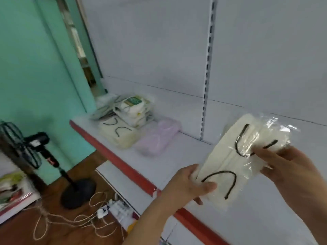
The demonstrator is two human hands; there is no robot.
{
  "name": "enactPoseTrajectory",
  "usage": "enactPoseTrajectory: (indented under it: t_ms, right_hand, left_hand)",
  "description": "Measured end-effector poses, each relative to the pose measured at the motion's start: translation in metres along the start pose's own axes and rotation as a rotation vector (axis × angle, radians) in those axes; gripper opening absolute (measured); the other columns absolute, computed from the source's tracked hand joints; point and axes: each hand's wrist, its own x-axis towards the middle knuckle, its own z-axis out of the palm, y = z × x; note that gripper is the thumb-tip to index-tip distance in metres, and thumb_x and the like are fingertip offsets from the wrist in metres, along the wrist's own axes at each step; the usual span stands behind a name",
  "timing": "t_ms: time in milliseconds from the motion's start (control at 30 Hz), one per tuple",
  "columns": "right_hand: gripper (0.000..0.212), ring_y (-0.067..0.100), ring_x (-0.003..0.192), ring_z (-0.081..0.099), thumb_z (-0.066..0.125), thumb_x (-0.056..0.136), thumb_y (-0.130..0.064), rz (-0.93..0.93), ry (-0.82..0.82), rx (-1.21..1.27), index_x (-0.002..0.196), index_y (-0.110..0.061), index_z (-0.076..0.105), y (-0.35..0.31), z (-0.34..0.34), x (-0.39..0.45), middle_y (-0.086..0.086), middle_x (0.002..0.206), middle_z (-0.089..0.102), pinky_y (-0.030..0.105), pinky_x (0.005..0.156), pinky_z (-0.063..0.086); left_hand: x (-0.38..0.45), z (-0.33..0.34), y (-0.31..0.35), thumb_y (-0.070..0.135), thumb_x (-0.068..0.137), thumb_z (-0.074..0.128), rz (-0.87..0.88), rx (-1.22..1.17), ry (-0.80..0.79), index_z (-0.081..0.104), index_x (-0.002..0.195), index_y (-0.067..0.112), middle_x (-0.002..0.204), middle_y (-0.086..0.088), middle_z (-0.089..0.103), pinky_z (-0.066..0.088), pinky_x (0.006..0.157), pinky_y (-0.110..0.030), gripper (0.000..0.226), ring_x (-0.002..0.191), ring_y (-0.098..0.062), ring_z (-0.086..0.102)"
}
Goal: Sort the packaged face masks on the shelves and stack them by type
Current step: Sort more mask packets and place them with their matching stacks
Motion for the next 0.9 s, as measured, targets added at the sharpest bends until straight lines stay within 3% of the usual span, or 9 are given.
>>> enactPoseTrajectory:
  t_ms: [133, 200, 300, 433, 567, 667, 767, 833, 900]
  right_hand:
    - [0.011, 0.011, 0.061, 0.064, 0.069, 0.083, -0.009, 0.092, -0.063, 0.026, 0.092, -0.003, 0.066, 0.033, 0.101, 0.045, 0.006, 0.071, 0.065, 0.025, 0.063, 0.061]
    - [0.025, 0.015, 0.064, 0.06, 0.071, 0.082, -0.012, 0.149, -0.115, -0.007, 0.101, 0.003, 0.066, 0.05, 0.156, 0.07, 0.018, 0.079, 0.055, 0.032, 0.068, 0.062]
    - [0.022, 0.02, 0.075, 0.07, 0.065, 0.088, -0.009, 0.231, -0.214, -0.065, 0.108, -0.002, 0.068, 0.073, 0.235, 0.095, 0.015, 0.098, 0.072, 0.03, 0.064, 0.06]
    - [0.009, 0.022, 0.062, 0.071, 0.061, 0.092, -0.01, 0.302, -0.268, -0.164, 0.092, -0.004, 0.067, 0.096, 0.309, 0.112, 0.009, 0.081, 0.071, 0.025, 0.049, 0.054]
    - [0.031, 0.015, 0.042, 0.048, 0.063, 0.095, -0.024, 0.231, -0.262, -0.632, 0.074, -0.001, 0.065, 0.12, 0.348, 0.131, 0.009, 0.058, 0.066, 0.026, 0.047, 0.038]
    - [0.054, 0.009, 0.041, 0.052, 0.057, 0.094, -0.047, 0.175, -0.302, -1.015, 0.052, -0.013, 0.066, 0.13, 0.363, 0.134, -0.003, 0.042, 0.058, 0.027, 0.057, 0.048]
    - [0.068, 0.013, 0.048, 0.061, 0.045, 0.092, -0.065, 0.101, -0.228, -1.165, 0.052, -0.016, 0.068, 0.126, 0.362, 0.129, -0.007, 0.042, 0.058, 0.032, 0.063, 0.055]
    - [0.068, 0.016, 0.056, 0.065, 0.04, 0.092, -0.067, 0.046, -0.143, -1.222, 0.061, -0.014, 0.07, 0.117, 0.353, 0.127, -0.005, 0.05, 0.064, 0.031, 0.063, 0.054]
    - [0.066, 0.019, 0.062, 0.066, 0.037, 0.092, -0.067, 0.003, -0.029, -1.219, 0.071, -0.014, 0.07, 0.108, 0.335, 0.125, 0.001, 0.062, 0.069, 0.034, 0.066, 0.056]
  left_hand:
    - [-0.007, -0.118, -0.016, 0.025, 0.081, 0.085, -0.003, -0.115, 0.256, 0.065, 0.091, 0.038, 0.065, 0.007, 0.066, 0.051, 0.058, -0.018, 0.026, 0.053, -0.005, 0.058]
    - [-0.008, -0.182, -0.024, 0.022, 0.076, 0.085, 0.006, -0.229, 0.393, 0.06, 0.088, 0.033, 0.057, 0.005, 0.056, 0.053, 0.061, -0.034, 0.03, 0.049, -0.008, 0.056]
    - [0.002, -0.279, -0.038, 0.018, 0.079, 0.082, -0.013, -0.334, 0.643, 0.064, 0.097, 0.02, 0.064, 0.003, 0.06, 0.051, 0.054, -0.031, 0.026, 0.047, -0.008, 0.054]
    - [0.045, -0.387, -0.039, 0.028, 0.09, 0.077, -0.017, -0.045, 0.827, 0.066, 0.118, 0.022, 0.104, 0.002, 0.069, 0.05, 0.068, -0.02, 0.03, 0.08, -0.006, 0.062]
    - [0.093, -0.442, -0.038, 0.04, 0.094, 0.068, 0.096, 0.46, 0.803, 0.055, 0.139, 0.02, 0.127, 0.002, 0.059, 0.048, 0.089, -0.026, 0.051, 0.098, -0.01, 0.062]
    - [0.108, -0.442, -0.063, 0.046, 0.098, 0.057, 0.187, 0.892, 0.64, 0.065, 0.132, 0.024, 0.145, -0.003, 0.054, 0.027, 0.116, -0.039, 0.041, 0.135, -0.024, 0.047]
    - [0.11, -0.428, -0.084, 0.059, 0.096, 0.038, 0.158, 0.974, 0.36, 0.064, 0.133, 0.03, 0.147, 0.001, 0.053, 0.012, 0.122, -0.04, 0.054, 0.14, -0.017, 0.041]
    - [0.112, -0.43, -0.081, 0.062, 0.09, 0.031, 0.178, 0.998, 0.381, 0.065, 0.131, 0.029, 0.146, -0.002, 0.055, 0.015, 0.121, -0.044, 0.063, 0.139, -0.02, 0.044]
    - [0.114, -0.425, -0.06, 0.053, 0.095, 0.043, 0.278, 1.025, 0.454, 0.066, 0.13, 0.023, 0.146, -0.007, 0.054, 0.02, 0.121, -0.053, 0.052, 0.138, -0.028, 0.046]
